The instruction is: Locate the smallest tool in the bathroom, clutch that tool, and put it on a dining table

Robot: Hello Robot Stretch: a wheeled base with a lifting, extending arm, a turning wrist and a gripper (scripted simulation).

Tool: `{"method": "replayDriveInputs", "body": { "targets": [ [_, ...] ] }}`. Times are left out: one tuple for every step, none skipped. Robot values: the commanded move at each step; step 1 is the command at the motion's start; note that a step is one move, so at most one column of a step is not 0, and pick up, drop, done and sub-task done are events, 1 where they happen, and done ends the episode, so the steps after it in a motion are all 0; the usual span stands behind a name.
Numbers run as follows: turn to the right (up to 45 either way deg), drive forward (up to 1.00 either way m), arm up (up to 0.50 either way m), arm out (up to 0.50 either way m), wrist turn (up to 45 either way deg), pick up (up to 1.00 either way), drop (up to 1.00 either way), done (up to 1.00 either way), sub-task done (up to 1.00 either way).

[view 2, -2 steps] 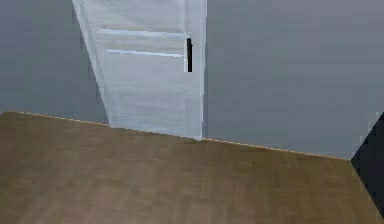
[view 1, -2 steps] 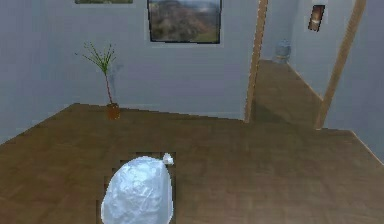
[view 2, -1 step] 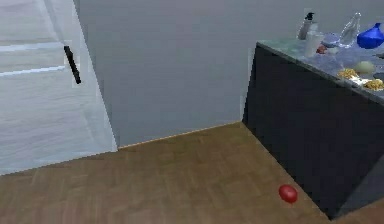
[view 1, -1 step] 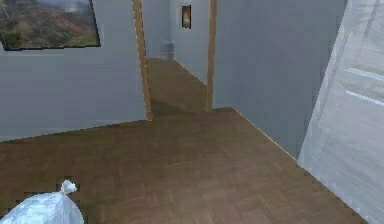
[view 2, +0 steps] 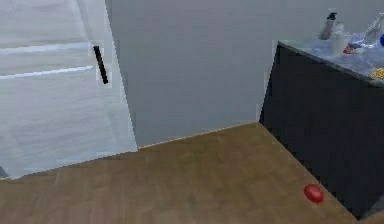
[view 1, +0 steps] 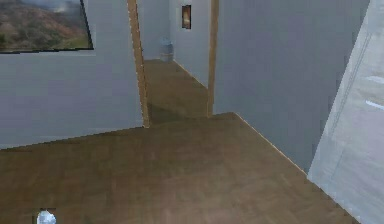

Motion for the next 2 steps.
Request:
{"method": "replayDriveInputs", "body": {
  "targets": [
    [12.0,0.0,0.0,0.0,0.0,0.0,0.0,0.0,0.0],
    [0.0,0.4,0.0,0.0,0.0,0.0,0.0,0.0,0.0]
  ]
}}
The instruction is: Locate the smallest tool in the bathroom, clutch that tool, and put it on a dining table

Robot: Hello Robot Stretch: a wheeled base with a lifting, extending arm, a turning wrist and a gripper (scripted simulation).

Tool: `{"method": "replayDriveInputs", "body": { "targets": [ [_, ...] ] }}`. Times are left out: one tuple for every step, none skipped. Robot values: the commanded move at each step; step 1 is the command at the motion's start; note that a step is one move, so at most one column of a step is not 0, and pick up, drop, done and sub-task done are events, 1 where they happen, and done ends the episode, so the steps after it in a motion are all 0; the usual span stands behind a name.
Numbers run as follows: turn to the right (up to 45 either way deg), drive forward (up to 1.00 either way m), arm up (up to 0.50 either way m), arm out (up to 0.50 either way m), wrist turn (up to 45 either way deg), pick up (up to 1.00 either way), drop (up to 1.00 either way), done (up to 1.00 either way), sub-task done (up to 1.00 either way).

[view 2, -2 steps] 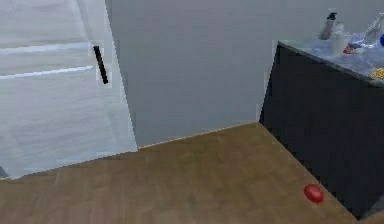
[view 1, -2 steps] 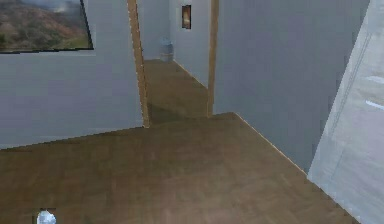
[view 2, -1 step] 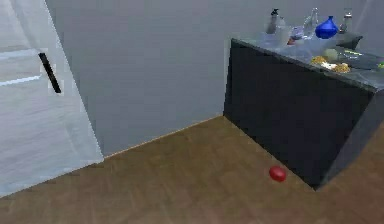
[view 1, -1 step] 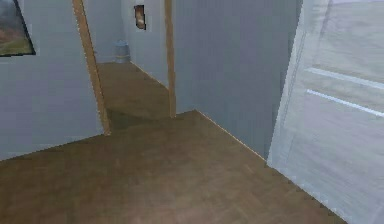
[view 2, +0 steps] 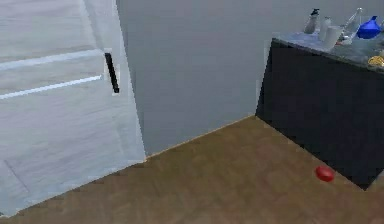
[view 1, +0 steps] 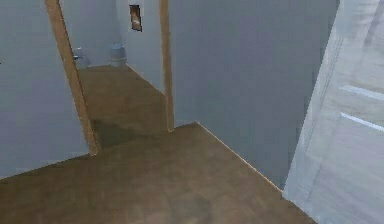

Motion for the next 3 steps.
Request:
{"method": "replayDriveInputs", "body": {
  "targets": [
    [-18.0,0.0,0.0,0.0,0.0,0.0,0.0,0.0,0.0],
    [0.0,1.0,0.0,0.0,0.0,0.0,0.0,0.0,0.0],
    [0.0,0.9,0.0,0.0,0.0,0.0,0.0,0.0,0.0]
  ]
}}
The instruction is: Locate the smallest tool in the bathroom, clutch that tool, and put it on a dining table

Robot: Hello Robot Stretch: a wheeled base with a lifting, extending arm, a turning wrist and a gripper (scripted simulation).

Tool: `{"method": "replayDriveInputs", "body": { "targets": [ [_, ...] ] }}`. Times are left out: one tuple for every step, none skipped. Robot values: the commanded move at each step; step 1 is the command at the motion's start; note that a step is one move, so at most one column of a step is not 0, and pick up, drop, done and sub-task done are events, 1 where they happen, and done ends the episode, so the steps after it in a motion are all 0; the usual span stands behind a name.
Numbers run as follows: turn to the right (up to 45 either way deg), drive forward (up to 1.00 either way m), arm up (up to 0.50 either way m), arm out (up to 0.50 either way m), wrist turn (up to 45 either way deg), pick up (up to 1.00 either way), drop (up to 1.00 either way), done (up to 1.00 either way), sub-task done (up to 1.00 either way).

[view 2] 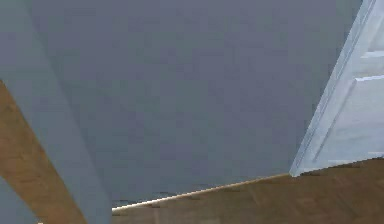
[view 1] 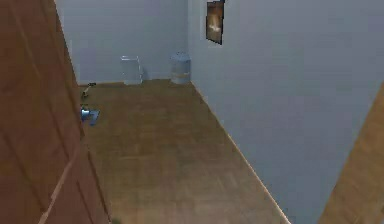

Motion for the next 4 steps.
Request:
{"method": "replayDriveInputs", "body": {
  "targets": [
    [-30.0,0.0,0.0,0.0,0.0,0.0,0.0,0.0,0.0],
    [0.0,0.05,0.0,0.0,0.0,0.0,0.0,0.0,0.0],
    [18.0,0.0,0.0,0.0,0.0,0.0,0.0,0.0,0.0],
    [0.0,1.0,0.0,0.0,0.0,0.0,0.0,0.0,0.0]
  ]
}}
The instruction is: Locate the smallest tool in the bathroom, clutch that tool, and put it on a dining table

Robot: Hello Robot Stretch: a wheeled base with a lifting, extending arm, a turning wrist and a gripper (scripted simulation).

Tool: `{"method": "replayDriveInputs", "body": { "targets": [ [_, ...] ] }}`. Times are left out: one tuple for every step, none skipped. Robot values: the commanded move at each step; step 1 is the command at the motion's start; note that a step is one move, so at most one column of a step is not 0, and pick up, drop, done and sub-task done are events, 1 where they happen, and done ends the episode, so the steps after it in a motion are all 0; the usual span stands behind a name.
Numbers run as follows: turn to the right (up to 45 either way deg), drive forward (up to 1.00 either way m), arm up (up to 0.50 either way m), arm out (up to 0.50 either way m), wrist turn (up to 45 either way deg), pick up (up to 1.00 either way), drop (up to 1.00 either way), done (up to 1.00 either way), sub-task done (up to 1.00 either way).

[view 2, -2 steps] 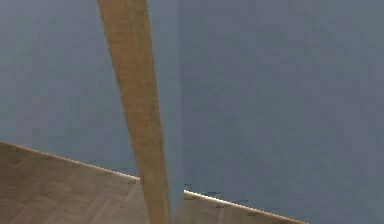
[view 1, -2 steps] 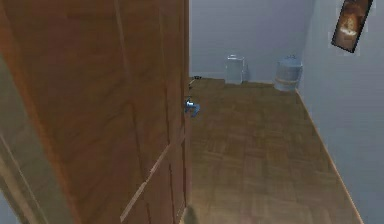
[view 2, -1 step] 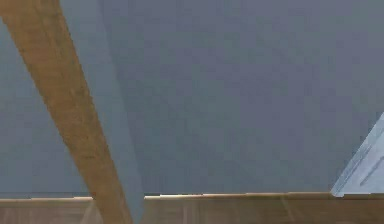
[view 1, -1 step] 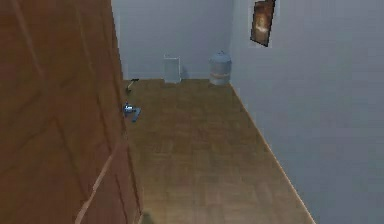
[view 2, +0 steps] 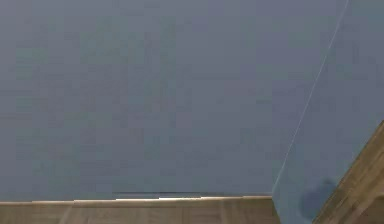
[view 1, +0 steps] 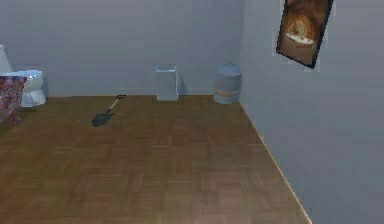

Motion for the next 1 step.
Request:
{"method": "replayDriveInputs", "body": {
  "targets": [
    [6.0,0.0,0.0,0.0,0.0,0.0,0.0,0.0,0.0]
  ]
}}
